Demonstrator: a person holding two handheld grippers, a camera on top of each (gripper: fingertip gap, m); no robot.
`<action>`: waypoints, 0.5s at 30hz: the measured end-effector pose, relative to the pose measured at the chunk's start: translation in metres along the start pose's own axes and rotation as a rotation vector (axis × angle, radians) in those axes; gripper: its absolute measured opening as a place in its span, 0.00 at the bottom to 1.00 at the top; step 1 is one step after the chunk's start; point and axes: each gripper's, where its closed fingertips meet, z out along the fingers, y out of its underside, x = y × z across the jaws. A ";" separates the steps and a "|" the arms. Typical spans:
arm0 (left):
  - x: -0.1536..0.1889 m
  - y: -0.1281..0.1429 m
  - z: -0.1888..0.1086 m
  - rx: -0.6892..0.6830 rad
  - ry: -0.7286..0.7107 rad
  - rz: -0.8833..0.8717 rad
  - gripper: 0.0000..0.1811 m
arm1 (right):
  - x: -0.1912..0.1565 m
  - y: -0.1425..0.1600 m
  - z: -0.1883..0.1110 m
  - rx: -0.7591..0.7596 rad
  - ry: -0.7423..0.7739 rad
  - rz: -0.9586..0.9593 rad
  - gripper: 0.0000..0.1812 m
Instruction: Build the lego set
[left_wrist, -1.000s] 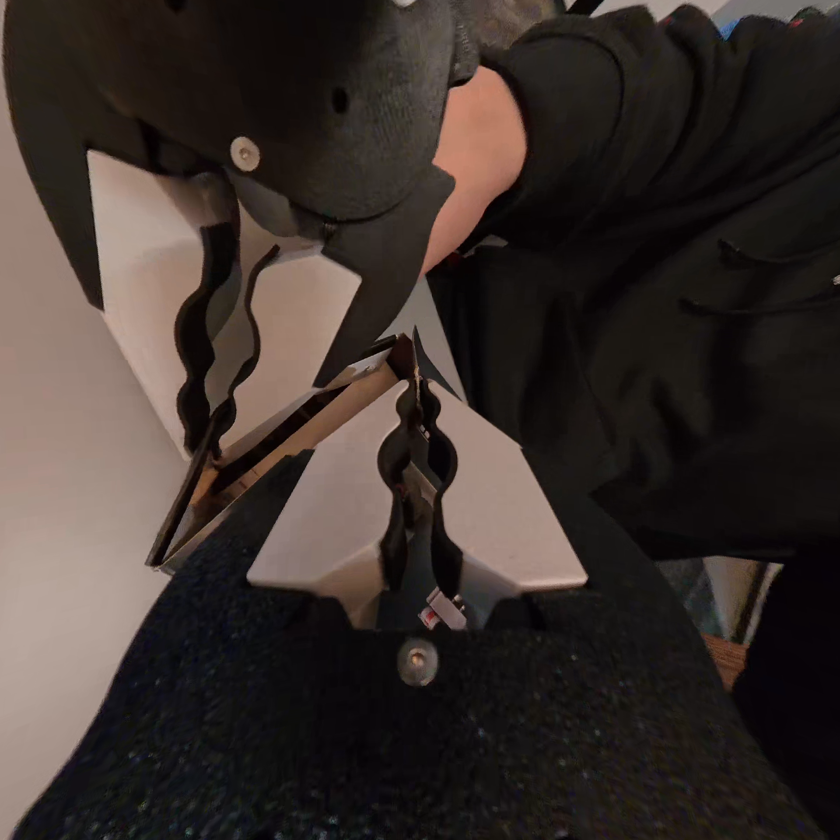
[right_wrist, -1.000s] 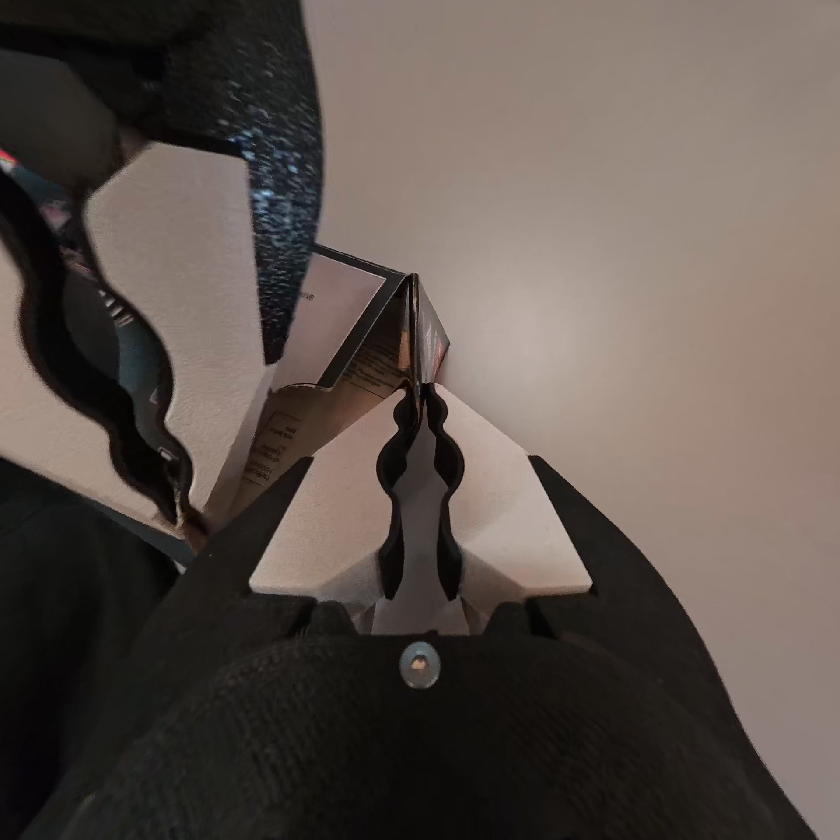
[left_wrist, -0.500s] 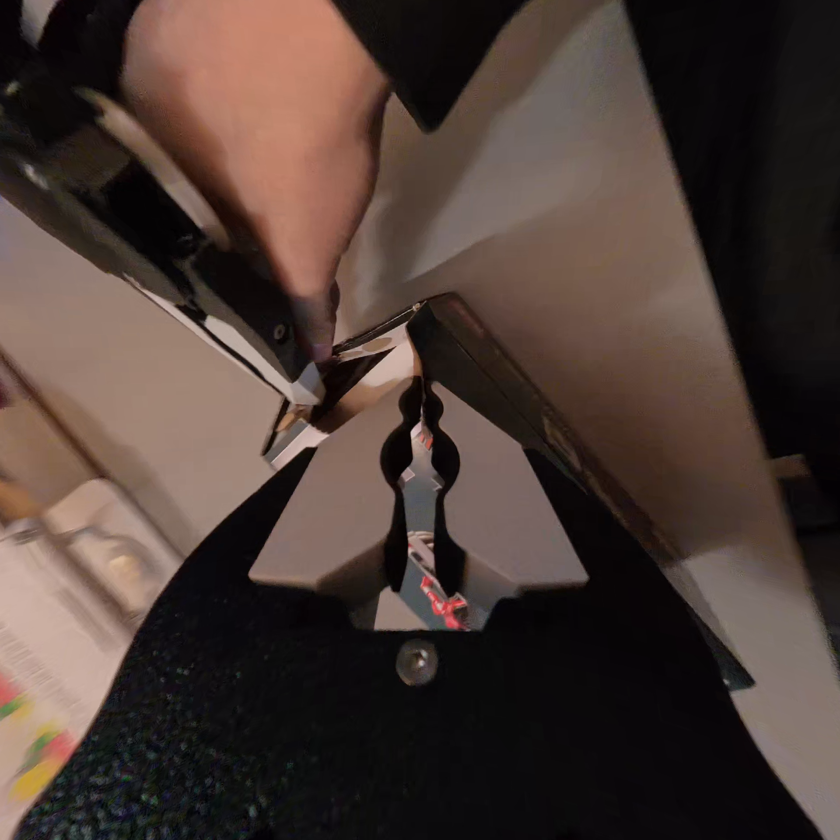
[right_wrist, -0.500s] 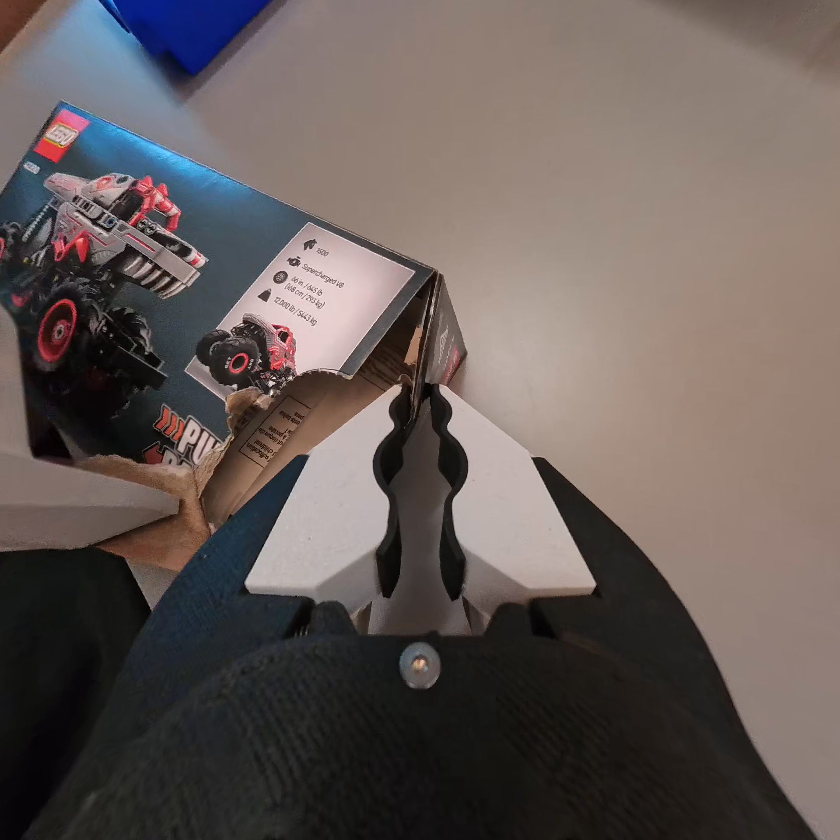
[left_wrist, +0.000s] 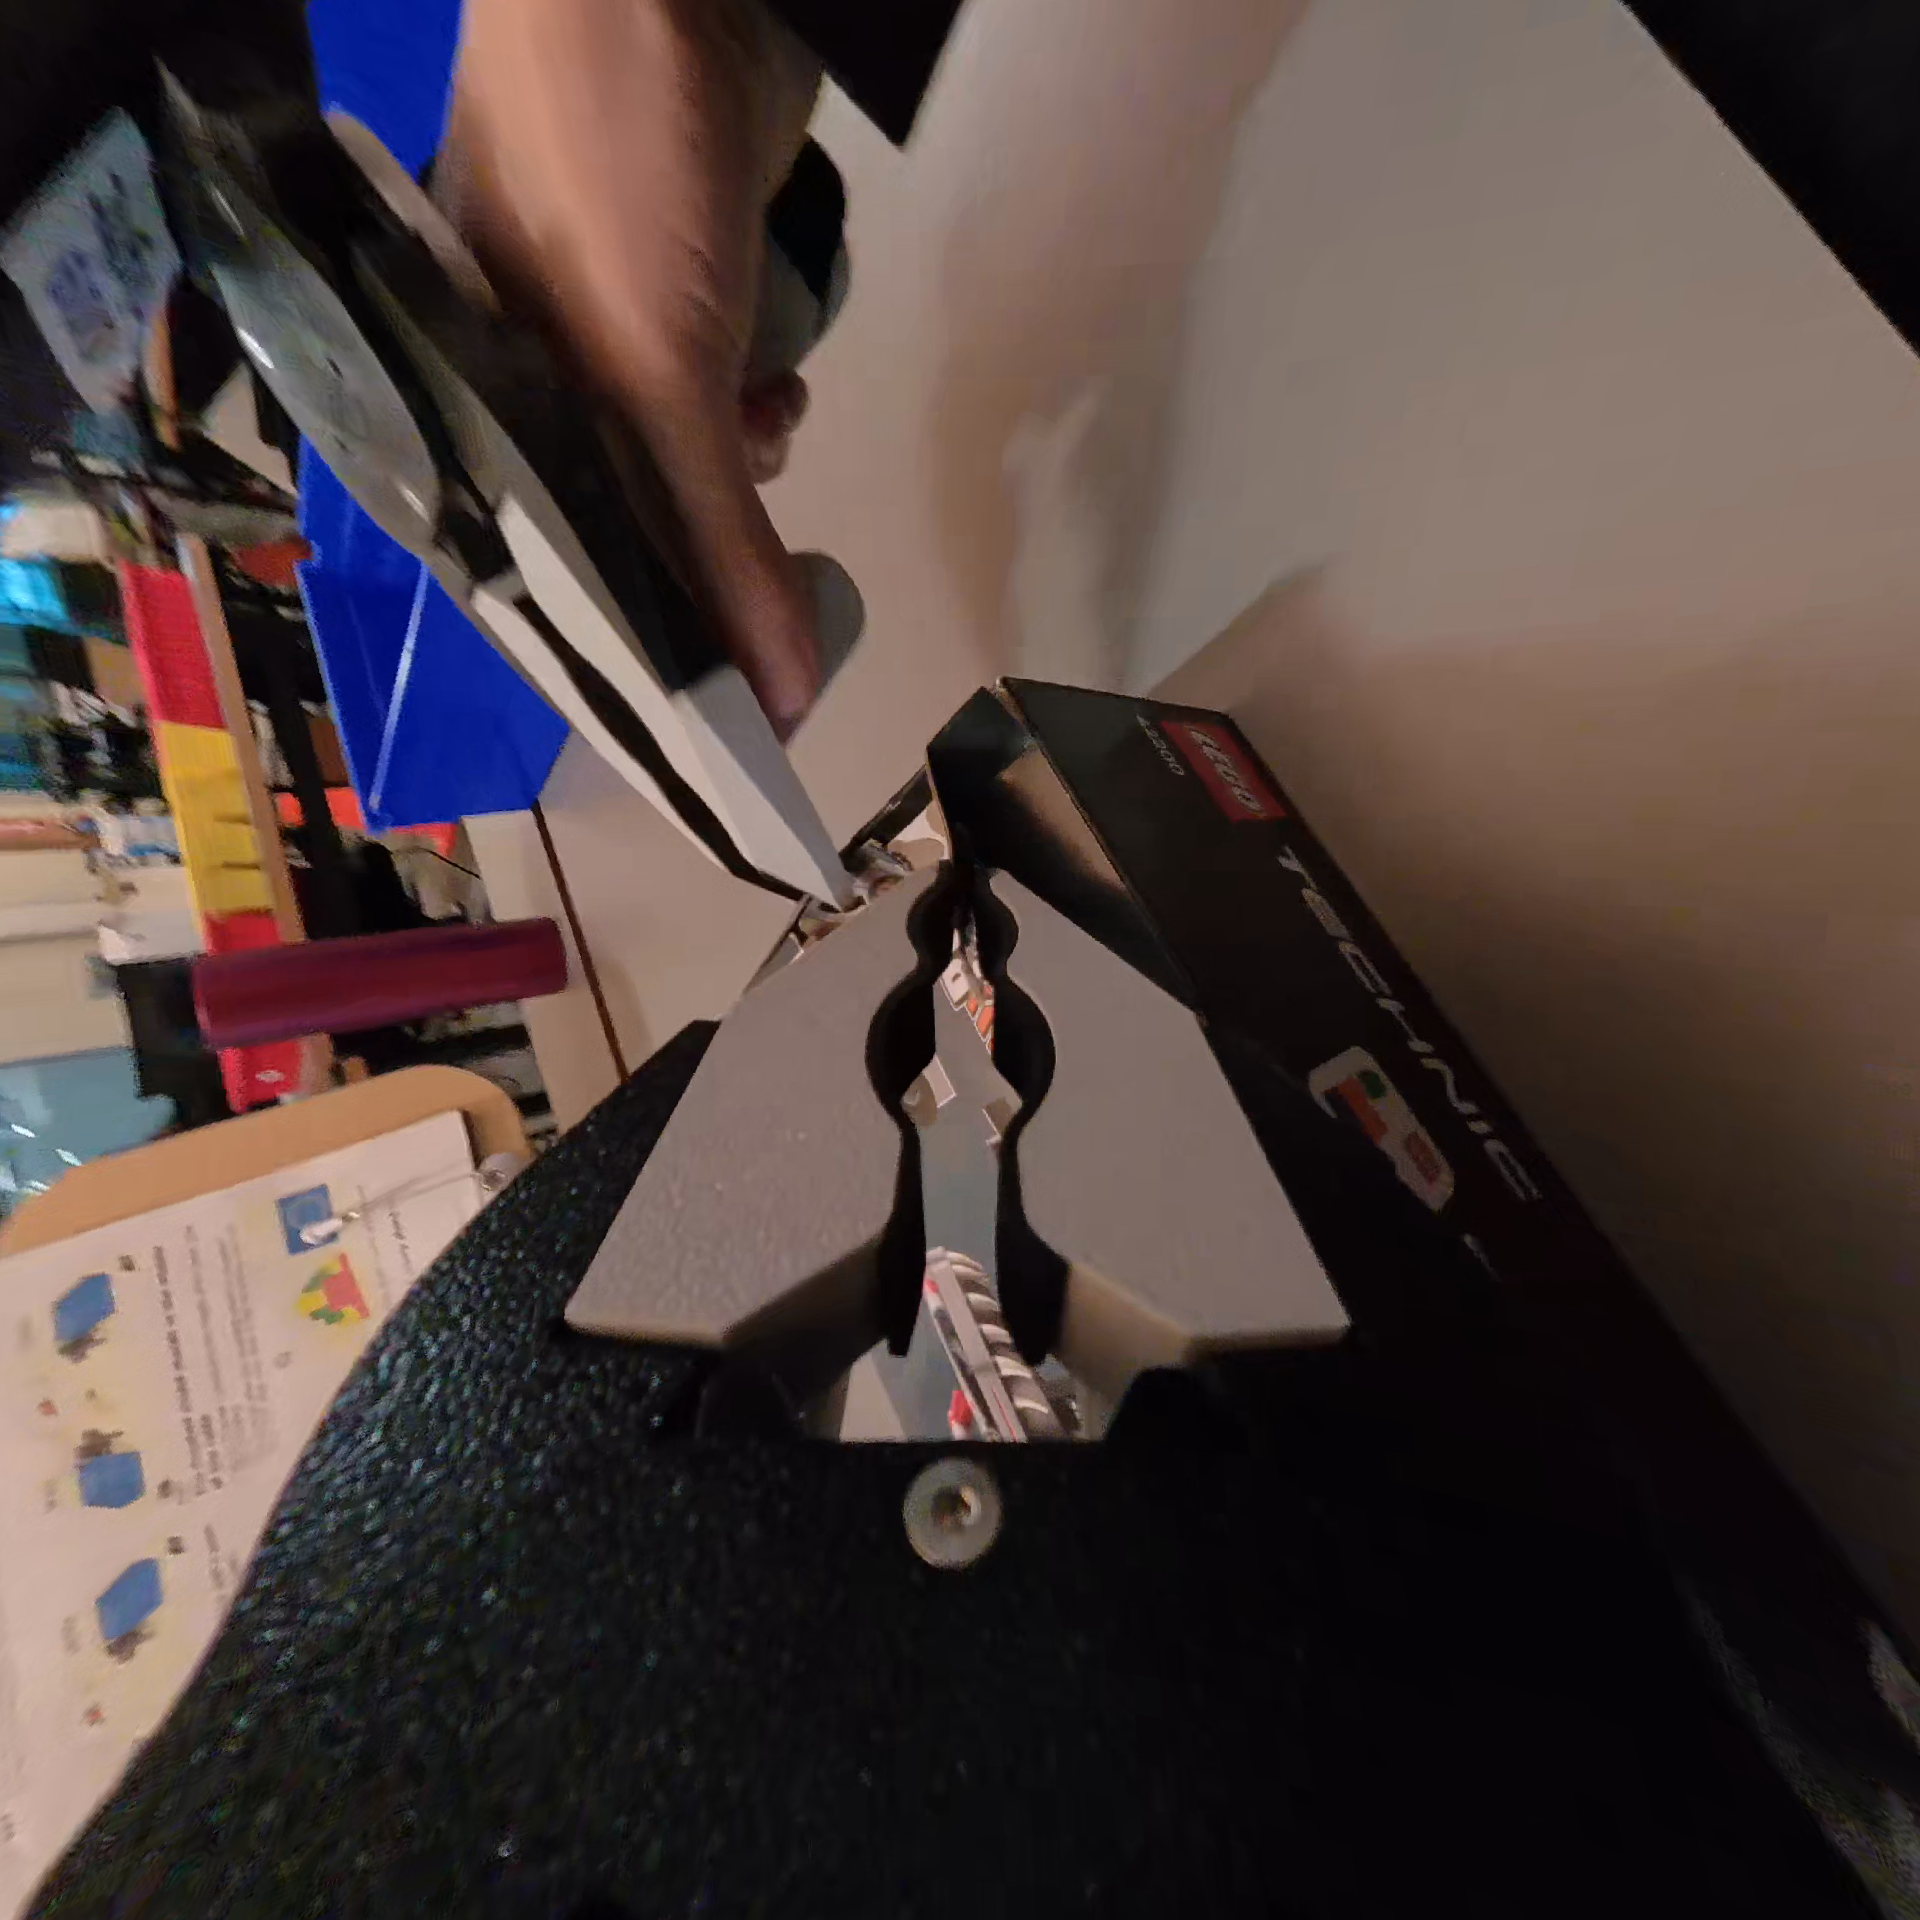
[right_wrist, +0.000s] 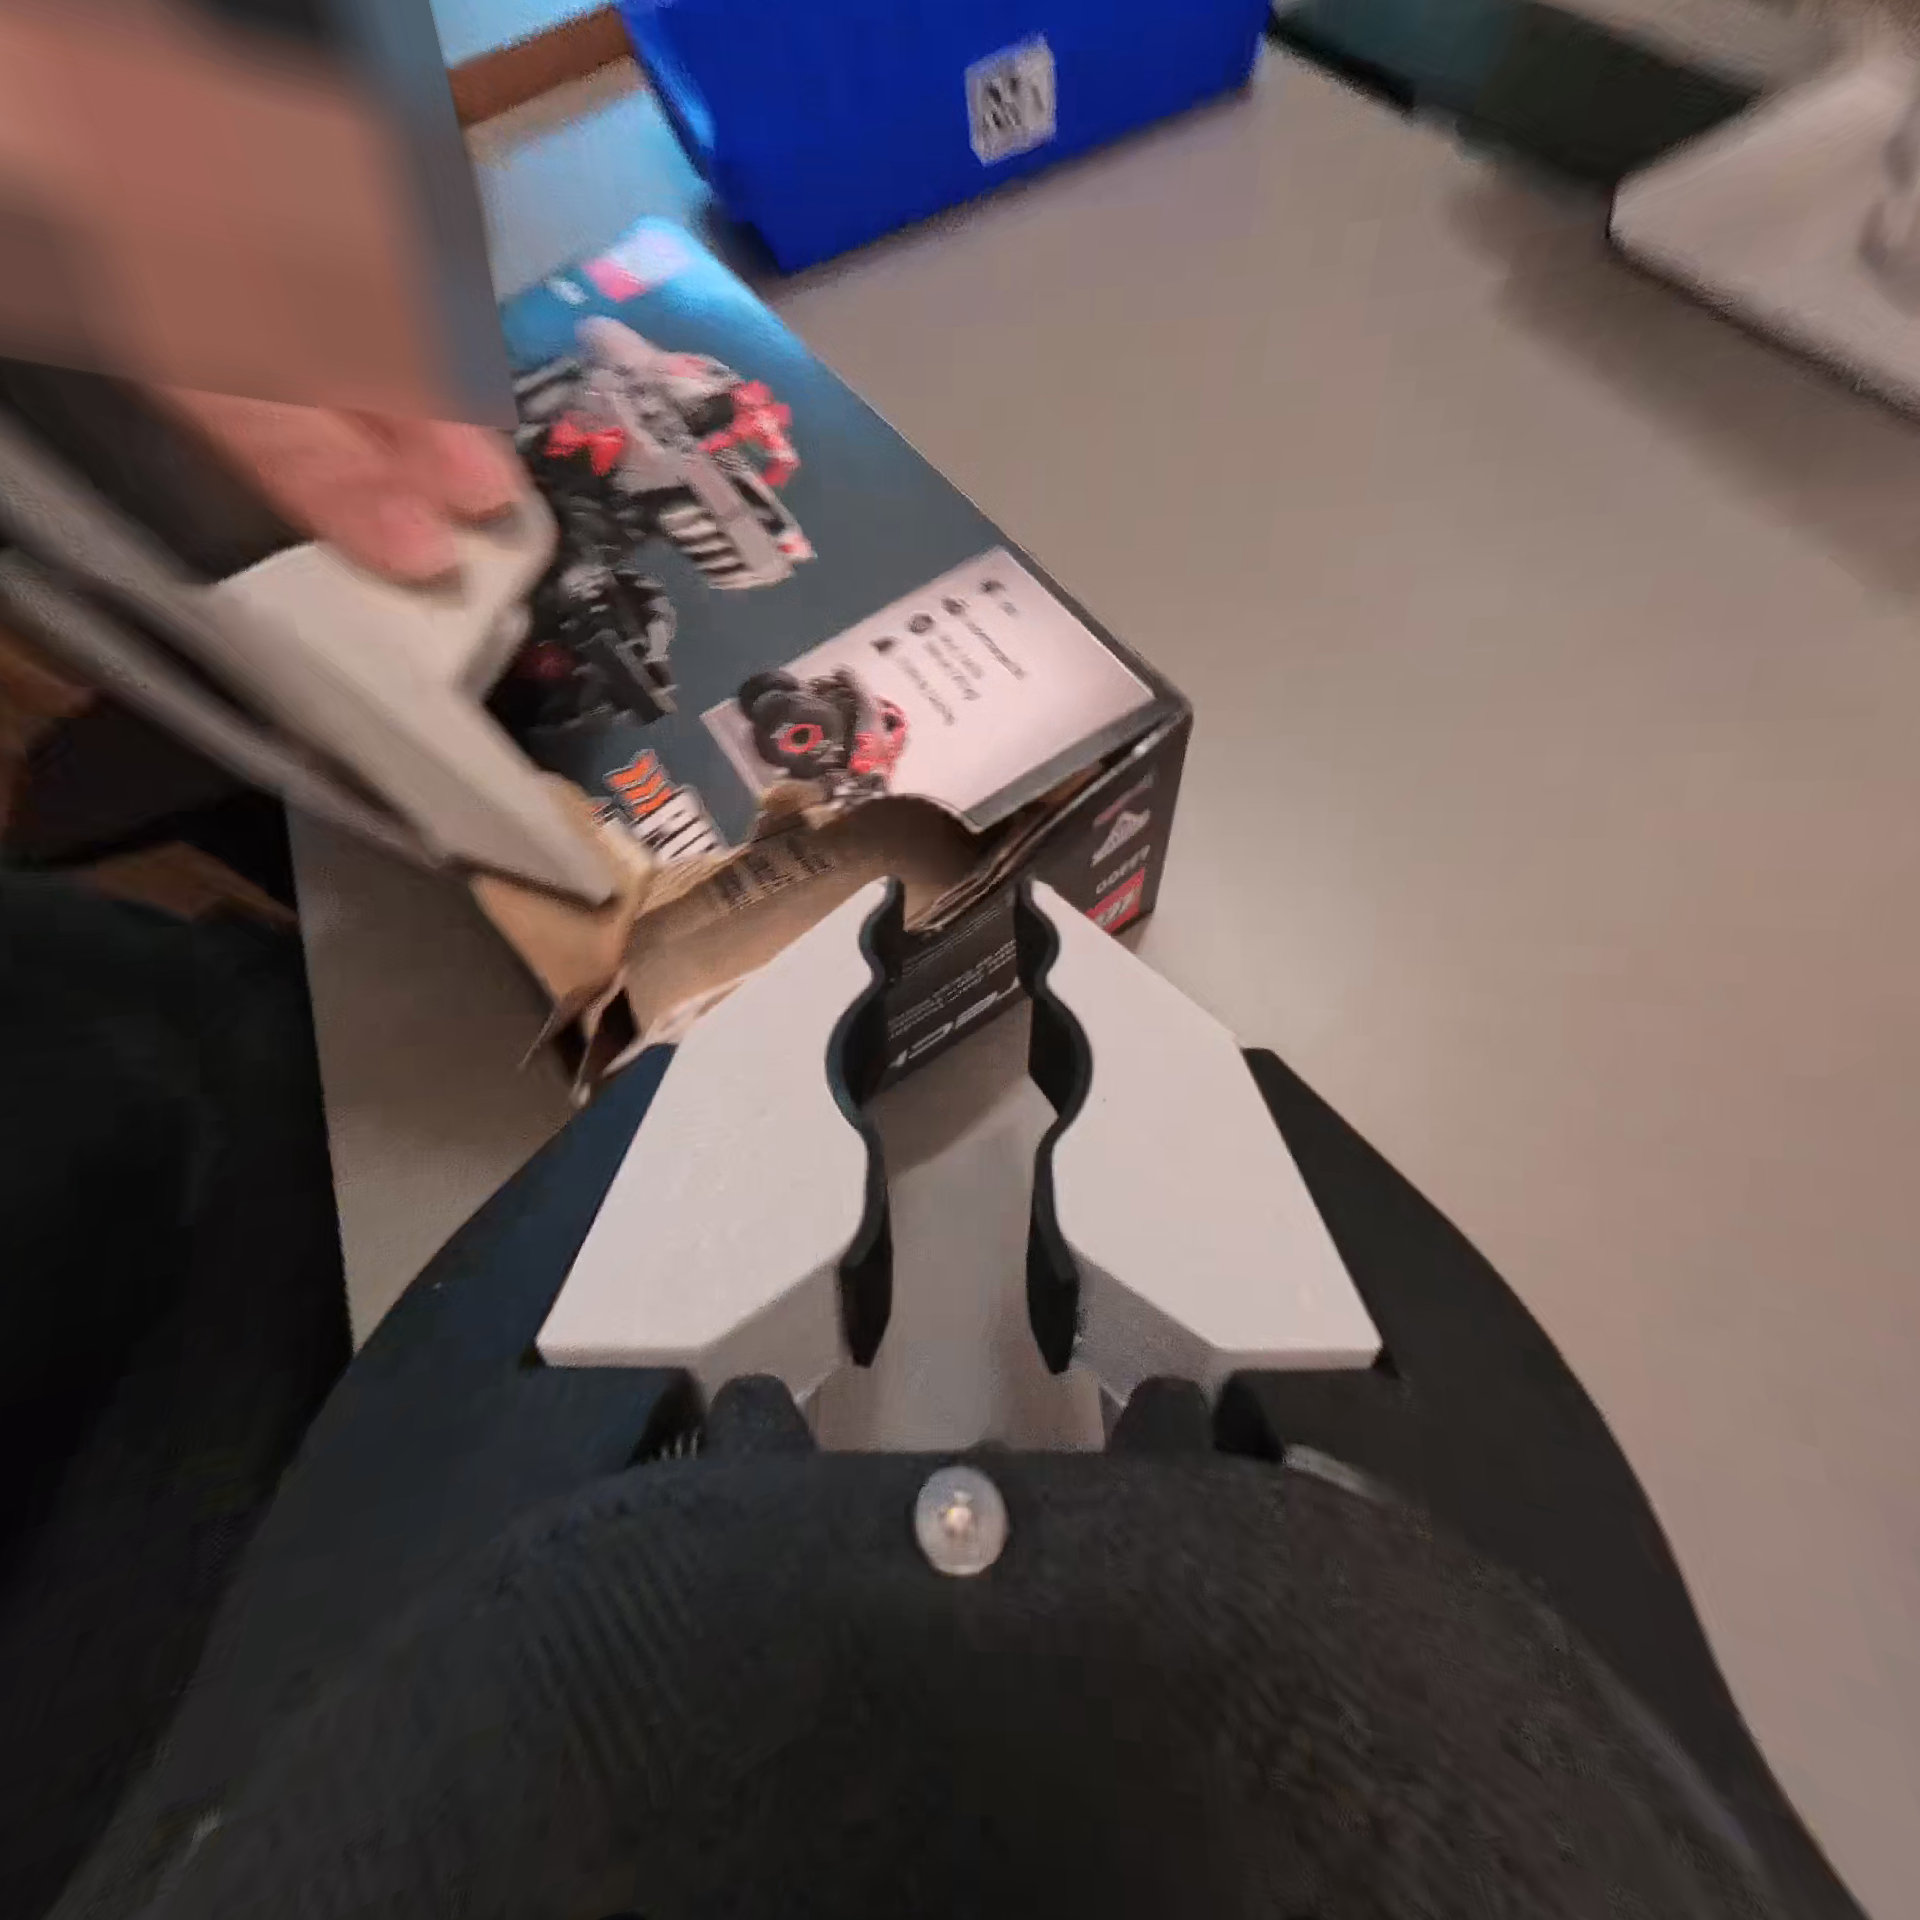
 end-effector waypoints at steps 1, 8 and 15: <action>0.001 0.001 0.000 0.017 -0.010 0.029 0.00 | -0.004 -0.006 -0.011 0.039 -0.009 -0.097 0.13; 0.009 0.005 -0.009 0.155 -0.031 0.101 0.00 | -0.033 -0.016 -0.037 0.028 0.054 -0.867 0.25; 0.013 0.011 -0.017 0.160 -0.222 0.182 0.00 | -0.052 -0.009 -0.013 -0.165 -0.178 -1.095 0.18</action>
